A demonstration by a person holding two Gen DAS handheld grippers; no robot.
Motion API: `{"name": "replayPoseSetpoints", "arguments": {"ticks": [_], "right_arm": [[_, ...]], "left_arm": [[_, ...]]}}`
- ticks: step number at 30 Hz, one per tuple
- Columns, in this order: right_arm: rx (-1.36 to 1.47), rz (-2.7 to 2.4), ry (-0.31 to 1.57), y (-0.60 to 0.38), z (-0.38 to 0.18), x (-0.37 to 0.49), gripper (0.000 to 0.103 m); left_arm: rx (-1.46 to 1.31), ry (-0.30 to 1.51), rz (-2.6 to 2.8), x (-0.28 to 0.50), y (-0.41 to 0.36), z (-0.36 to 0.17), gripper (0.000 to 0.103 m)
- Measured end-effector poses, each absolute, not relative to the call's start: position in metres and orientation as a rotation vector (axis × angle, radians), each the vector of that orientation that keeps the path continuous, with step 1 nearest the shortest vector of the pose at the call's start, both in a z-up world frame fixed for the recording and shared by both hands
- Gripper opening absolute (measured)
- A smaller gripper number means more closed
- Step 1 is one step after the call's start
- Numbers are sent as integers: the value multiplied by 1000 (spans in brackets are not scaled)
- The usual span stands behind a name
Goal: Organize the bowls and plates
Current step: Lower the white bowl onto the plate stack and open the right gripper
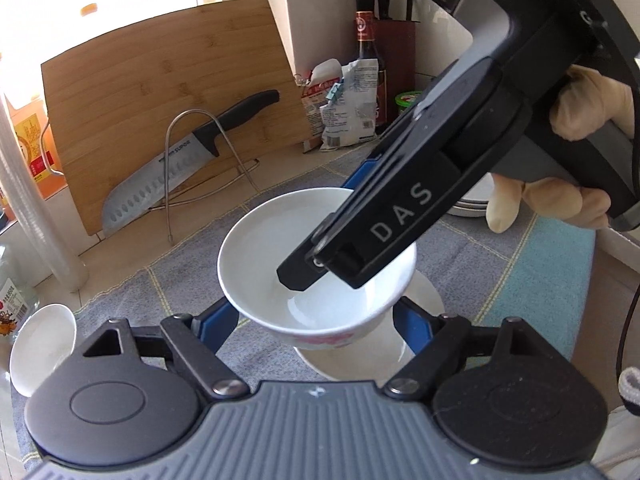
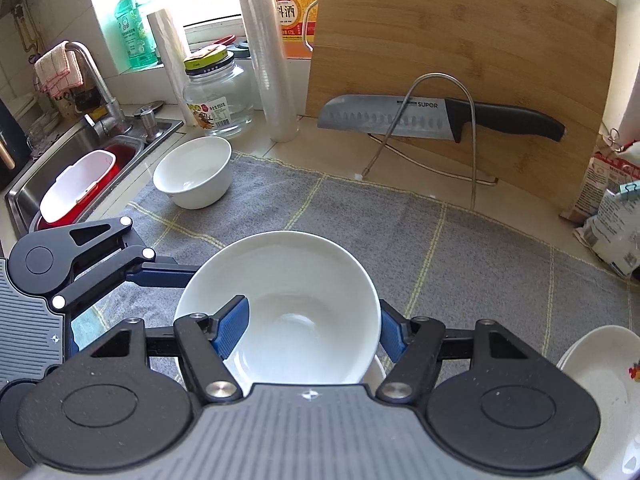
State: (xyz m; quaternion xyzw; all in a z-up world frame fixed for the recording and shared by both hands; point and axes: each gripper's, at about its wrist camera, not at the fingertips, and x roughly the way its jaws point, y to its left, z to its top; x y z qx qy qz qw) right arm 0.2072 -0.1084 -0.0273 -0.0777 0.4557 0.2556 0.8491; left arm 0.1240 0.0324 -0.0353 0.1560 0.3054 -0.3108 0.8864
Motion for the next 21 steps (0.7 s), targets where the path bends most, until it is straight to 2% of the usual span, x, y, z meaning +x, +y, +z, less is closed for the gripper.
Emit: {"name": "replayPoseSetpoints", "arguments": {"ticks": [21], "right_arm": [[-97,478,1033,-131,-56,194,73]], "left_arm": [[367,704,-725,121,16,-53,84]]}}
